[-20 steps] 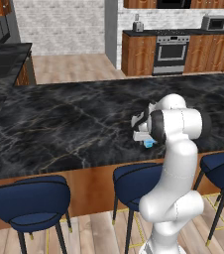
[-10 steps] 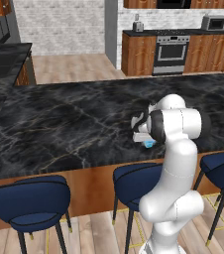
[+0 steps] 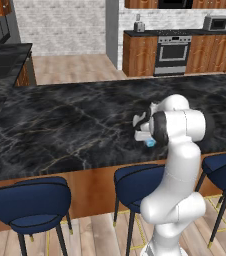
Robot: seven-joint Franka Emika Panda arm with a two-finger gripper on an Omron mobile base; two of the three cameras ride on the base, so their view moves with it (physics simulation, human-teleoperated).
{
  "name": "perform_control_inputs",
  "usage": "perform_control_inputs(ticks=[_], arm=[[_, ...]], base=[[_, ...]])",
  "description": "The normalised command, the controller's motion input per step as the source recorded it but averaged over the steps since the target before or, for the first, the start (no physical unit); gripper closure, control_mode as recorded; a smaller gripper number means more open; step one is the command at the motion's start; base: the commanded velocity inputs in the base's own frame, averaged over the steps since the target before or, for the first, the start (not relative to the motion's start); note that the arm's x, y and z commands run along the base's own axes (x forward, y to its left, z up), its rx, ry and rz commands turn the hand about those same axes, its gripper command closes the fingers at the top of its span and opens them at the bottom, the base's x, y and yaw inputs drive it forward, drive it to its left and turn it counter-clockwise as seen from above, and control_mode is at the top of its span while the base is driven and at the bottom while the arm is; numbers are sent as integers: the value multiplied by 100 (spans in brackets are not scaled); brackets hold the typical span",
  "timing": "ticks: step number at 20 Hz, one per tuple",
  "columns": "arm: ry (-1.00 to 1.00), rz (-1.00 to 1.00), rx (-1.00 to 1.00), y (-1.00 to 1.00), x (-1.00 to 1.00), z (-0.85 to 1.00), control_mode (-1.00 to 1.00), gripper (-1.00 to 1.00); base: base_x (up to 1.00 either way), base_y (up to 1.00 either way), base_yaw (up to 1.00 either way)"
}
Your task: Stack the yogurt containers by placing the smaller containers on top of the larger containers.
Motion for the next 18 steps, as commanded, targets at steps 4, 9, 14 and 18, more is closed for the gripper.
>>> perform_control_inputs(ticks=[4,9,14,18], arm=[[0,0,0,0,-5,54,-100,100],[0,0,0,0,-11,62,-100,100],[0,0,0,0,-6,69,-100,100],[0,0,0,0,0,69,-100,100]], base=[[0,0,0],[0,0,0],[0,0,0],[0,0,0]])
